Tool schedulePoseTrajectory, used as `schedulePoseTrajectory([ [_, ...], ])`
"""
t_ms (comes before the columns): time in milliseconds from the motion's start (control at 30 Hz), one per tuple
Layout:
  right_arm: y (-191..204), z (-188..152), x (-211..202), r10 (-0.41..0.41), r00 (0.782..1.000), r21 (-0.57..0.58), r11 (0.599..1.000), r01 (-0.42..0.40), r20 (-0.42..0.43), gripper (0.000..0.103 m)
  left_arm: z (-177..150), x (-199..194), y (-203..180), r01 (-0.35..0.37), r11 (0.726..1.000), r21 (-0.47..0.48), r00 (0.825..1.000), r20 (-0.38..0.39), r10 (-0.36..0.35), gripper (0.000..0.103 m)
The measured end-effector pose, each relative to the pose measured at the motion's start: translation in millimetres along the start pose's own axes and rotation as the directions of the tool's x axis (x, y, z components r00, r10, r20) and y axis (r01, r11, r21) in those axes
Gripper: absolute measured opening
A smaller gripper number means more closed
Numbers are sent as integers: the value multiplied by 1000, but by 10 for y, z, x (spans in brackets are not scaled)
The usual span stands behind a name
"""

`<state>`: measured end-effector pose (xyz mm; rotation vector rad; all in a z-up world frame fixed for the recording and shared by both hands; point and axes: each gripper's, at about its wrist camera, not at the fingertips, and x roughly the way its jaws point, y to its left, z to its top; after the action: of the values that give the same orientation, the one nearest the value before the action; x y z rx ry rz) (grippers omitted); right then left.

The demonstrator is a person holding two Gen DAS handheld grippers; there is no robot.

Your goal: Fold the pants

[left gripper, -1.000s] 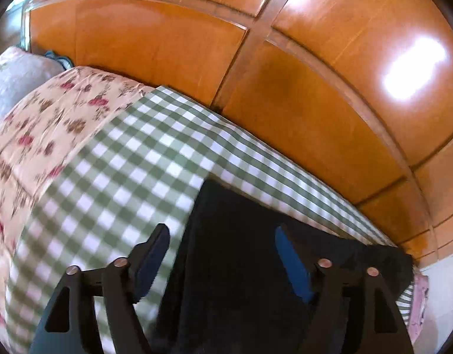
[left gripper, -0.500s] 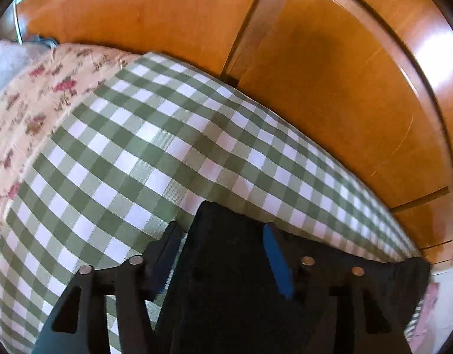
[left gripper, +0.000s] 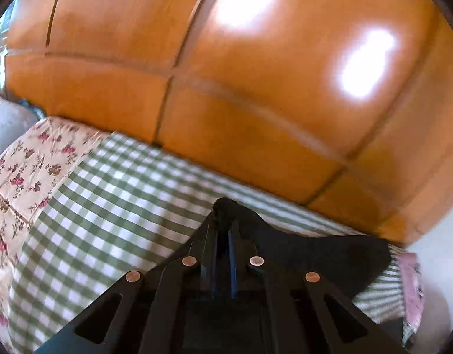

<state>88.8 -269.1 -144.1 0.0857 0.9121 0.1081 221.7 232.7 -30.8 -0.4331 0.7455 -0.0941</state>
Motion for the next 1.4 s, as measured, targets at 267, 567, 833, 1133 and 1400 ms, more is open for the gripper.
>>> schedulePoseTrajectory([
  [267, -64, 318, -163, 127, 990, 82, 989, -123, -56, 92, -718, -1100, -342, 178, 981, 74, 980, 75, -183, 5],
  [567, -90, 1282, 71, 413, 911, 307, 868, -391, -5, 65, -1308, -1325, -356, 220, 970, 104, 973, 45, -226, 4],
  [833, 77, 2121, 823, 474, 879, 468, 788, -400, -46, 63, -1494, -1420, -455, 206, 961, 185, 976, 33, -216, 4],
  [1133, 102, 2406, 1490, 399, 900, 527, 811, -255, -178, 30, -1610, -1401, -460, 186, 949, 256, 982, -30, -185, 4],
  [1400, -29, 2370, 911, 428, 904, 428, 821, -377, -24, 11, -900, -1165, -76, 16, 994, 106, 996, 84, -25, 4],
])
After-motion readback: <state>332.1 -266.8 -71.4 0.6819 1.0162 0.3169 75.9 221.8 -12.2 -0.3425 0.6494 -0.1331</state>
